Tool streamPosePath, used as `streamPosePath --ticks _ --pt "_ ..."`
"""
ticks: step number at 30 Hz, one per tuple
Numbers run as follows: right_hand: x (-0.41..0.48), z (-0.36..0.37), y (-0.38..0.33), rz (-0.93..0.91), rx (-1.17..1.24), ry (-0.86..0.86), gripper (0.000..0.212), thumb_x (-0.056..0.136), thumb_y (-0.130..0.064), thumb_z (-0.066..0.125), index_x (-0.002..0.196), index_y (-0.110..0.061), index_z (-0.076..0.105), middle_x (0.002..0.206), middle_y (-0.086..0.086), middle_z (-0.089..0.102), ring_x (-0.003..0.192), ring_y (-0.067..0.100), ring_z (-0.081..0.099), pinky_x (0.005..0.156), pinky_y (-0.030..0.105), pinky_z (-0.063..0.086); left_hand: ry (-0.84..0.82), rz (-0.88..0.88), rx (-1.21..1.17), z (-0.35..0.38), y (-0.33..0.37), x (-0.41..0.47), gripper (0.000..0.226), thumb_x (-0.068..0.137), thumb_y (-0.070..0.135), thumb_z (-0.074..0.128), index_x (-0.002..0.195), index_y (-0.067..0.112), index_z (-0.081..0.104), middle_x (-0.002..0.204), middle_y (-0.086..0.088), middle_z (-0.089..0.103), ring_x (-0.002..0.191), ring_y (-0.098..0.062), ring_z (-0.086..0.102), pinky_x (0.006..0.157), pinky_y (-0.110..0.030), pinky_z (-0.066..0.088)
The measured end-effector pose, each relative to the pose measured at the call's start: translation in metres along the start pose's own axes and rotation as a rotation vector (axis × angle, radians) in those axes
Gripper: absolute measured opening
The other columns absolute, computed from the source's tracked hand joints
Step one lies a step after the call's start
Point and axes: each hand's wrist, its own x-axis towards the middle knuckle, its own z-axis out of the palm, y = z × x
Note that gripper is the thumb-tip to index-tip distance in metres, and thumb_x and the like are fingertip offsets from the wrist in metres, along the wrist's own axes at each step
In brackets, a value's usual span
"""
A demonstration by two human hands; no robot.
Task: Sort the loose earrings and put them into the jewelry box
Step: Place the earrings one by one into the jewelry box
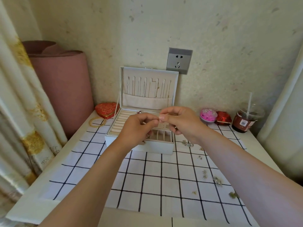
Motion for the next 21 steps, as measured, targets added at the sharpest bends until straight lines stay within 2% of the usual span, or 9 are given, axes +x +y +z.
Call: streamPosePath --ticks 3,8,11,13,16,19,21 --pt "0.013 0.010 -0.002 -0.016 0.016 -0.032 0.007 0.086 -0.013 0.076 0.092 -0.013 0.073 0.074 0.006 0.071 0.044 0.014 0.041 0.040 0.020 0.029 0.032 -0.011 -0.033 -0.010 -0.002 0.007 0.011 0.091 0.017 0.069 0.099 0.022 0.075 0.083 -0.011 0.068 0.061 -0.013 0.063 0.058 -0.024 0.052" --pt "0.033 0.022 -0.009 -0.040 -0.014 -0.021 0.007 0.087 -0.018 0.076 0.093 -0.016 0.077 0.080 0.005 0.074 0.046 0.014 0.041 0.042 0.022 0.029 0.073 -0.033 -0.052 -0.023 -0.004 0.021 0.010 0.093 0.019 0.066 0.098 0.015 0.074 0.083 -0.003 0.068 0.059 -0.010 0.063 0.052 -0.021 0.050" --pt "0.044 0.031 -0.013 -0.098 -0.037 -0.003 0.007 0.088 -0.017 0.075 0.094 -0.016 0.078 0.081 0.007 0.075 0.045 0.014 0.042 0.041 0.022 0.032 0.122 -0.044 -0.050 -0.030 -0.005 0.029 0.013 0.093 0.024 0.066 0.096 0.013 0.073 0.090 -0.013 0.069 0.057 -0.010 0.062 0.049 -0.021 0.048" --pt "0.050 0.035 -0.015 -0.146 -0.090 -0.018 0.011 0.088 -0.019 0.075 0.097 -0.014 0.078 0.076 0.004 0.075 0.046 0.014 0.044 0.042 0.023 0.035 0.150 -0.034 -0.032 -0.036 -0.007 0.035 0.015 0.093 0.025 0.067 0.095 0.011 0.072 0.092 -0.016 0.069 0.057 -0.012 0.061 0.047 -0.019 0.046" --pt "0.058 0.037 -0.017 -0.191 -0.211 -0.033 0.020 0.082 -0.015 0.081 0.102 -0.012 0.078 0.053 -0.004 0.064 0.044 0.010 0.045 0.044 0.021 0.038 0.175 0.002 0.024 -0.045 -0.010 0.041 0.014 0.093 0.023 0.067 0.094 0.011 0.073 0.088 -0.014 0.070 0.055 -0.010 0.061 0.047 -0.015 0.044" --pt "0.065 0.039 -0.015 -0.256 -0.322 -0.006 0.015 0.083 -0.013 0.079 0.098 -0.014 0.079 0.051 -0.015 0.064 0.043 0.006 0.046 0.047 0.017 0.043 0.167 0.018 0.075 -0.051 -0.015 0.045 0.012 0.091 0.024 0.070 0.093 0.013 0.074 0.084 -0.009 0.071 0.055 -0.009 0.061 0.050 -0.014 0.045" --pt "0.070 0.041 -0.010 -0.302 -0.393 -0.026 0.009 0.086 -0.015 0.077 0.093 -0.020 0.079 0.055 -0.018 0.067 0.043 0.003 0.049 0.050 0.017 0.046 0.156 0.014 0.102 -0.052 -0.021 0.046 0.012 0.090 0.026 0.071 0.093 0.014 0.074 0.081 -0.004 0.071 0.056 -0.011 0.062 0.056 -0.019 0.051"
